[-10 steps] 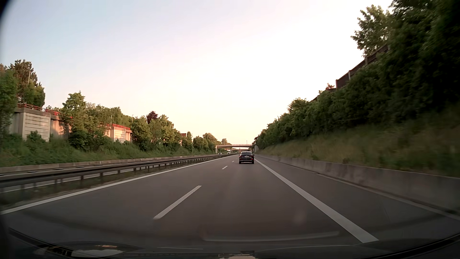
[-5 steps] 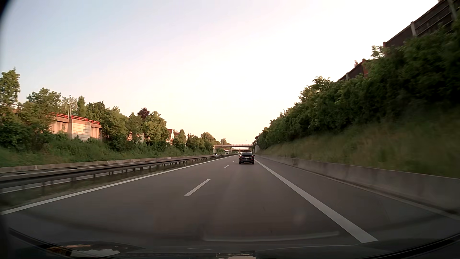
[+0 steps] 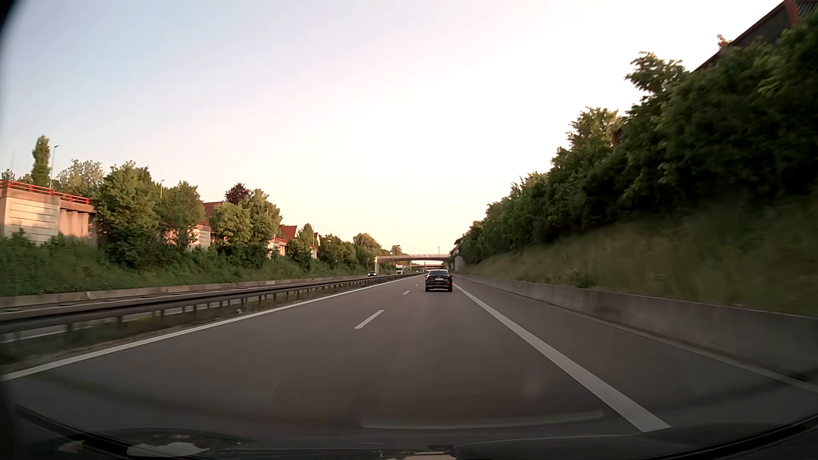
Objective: Follow the waypoints while adhering to traffic rules and regulations
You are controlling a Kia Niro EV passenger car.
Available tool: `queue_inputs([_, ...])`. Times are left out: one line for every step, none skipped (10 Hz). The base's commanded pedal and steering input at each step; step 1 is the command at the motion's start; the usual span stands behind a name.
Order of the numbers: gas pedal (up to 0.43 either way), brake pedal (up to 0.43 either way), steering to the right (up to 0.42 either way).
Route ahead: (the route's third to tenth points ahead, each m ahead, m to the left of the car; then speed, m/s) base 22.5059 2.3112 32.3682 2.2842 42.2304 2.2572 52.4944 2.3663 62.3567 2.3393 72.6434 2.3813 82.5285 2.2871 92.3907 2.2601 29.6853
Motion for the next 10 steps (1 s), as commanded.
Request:
queue_inputs([0.319, 0.012, 0.000])
queue_inputs([0.319, 0.012, 0.000])
queue_inputs([0.319, 0.018, 0.000])
queue_inputs([0.319, 0.012, 0.000])
queue_inputs([0.319, 0.018, 0.000])
queue_inputs([0.319, 0.018, 0.000])
queue_inputs([0.319, 0.012, 0.000])
queue_inputs([0.319, 0.018, 0.000])
queue_inputs([0.319, 0.006, 0.000])
queue_inputs([0.319, 0.018, 0.000])
